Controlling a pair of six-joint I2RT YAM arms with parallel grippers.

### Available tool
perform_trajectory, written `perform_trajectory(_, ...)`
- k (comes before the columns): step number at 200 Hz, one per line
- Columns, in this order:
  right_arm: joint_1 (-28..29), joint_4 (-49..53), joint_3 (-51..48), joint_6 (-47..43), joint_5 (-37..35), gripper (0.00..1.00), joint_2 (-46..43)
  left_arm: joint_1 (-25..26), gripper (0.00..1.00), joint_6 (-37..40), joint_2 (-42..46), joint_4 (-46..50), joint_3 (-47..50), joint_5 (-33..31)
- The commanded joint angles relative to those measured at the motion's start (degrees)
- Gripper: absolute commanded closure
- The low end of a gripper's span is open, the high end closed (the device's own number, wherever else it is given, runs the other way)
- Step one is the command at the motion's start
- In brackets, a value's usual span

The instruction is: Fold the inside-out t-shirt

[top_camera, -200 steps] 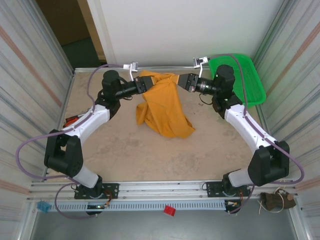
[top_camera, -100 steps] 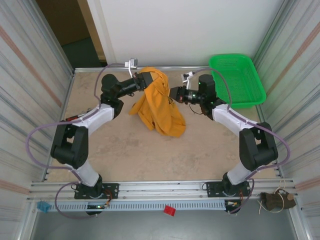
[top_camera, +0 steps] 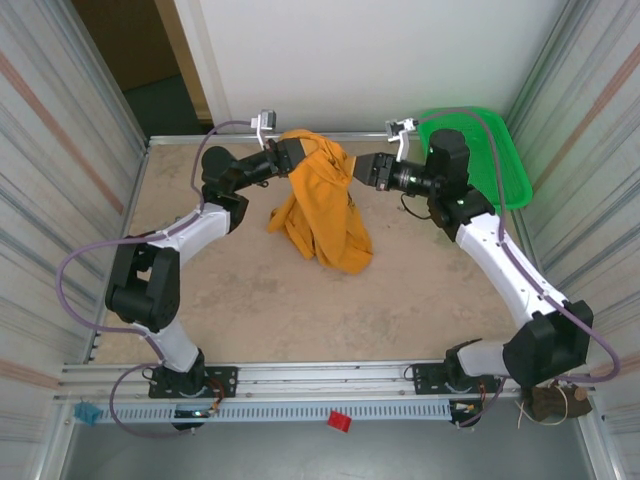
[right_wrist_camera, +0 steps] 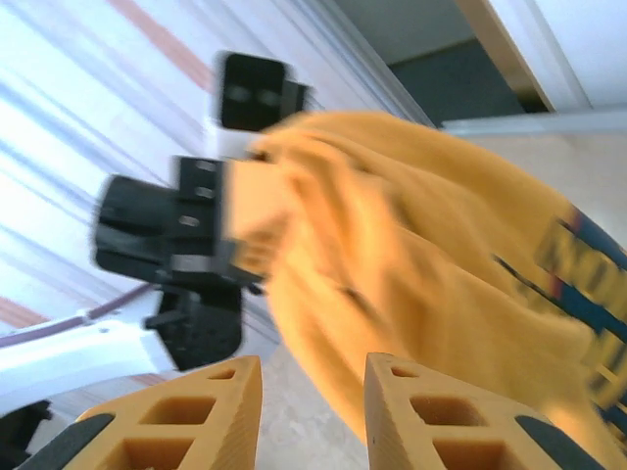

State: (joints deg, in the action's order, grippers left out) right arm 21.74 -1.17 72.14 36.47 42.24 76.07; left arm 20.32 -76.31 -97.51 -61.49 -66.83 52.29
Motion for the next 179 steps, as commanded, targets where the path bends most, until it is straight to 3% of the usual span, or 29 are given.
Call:
perform_trajectory(1,2.50,2.14,3.33,-3.37,-1.16,0.57,0.66,0.35,1.00,1.42,2.44,-1.01,-2.34,1.38)
perform_trajectory(33,3.82,1.70,5.73,-3.46,-3.19,0.53,3.33,0.94,1.00,2.40,2.55,0.40,-3.00,1.78)
perform_trajectory(109,3.75,-0.06,5.82,-2.21,-3.75,0.58,8.78,1.14,1.00,1.88,3.28,0.68,-3.31,1.83)
perform_trajectory(149,2.54,-2.17,5.93,-0.08,-3.15,0.79,9.93,1.51,1.00,1.87,3.56,0.92,-3.41,2.78)
perform_trajectory(170,1.52,-3.22,6.67,1.04,-1.62,1.00,9.93,1.71,1.00,2.36,3.58,1.54,-3.23,3.29)
perform_trajectory(179,1.18,-3.14,7.25,1.30,-0.57,1.00,9.97,1.74,1.00,2.50,3.57,1.85,-3.12,3.39)
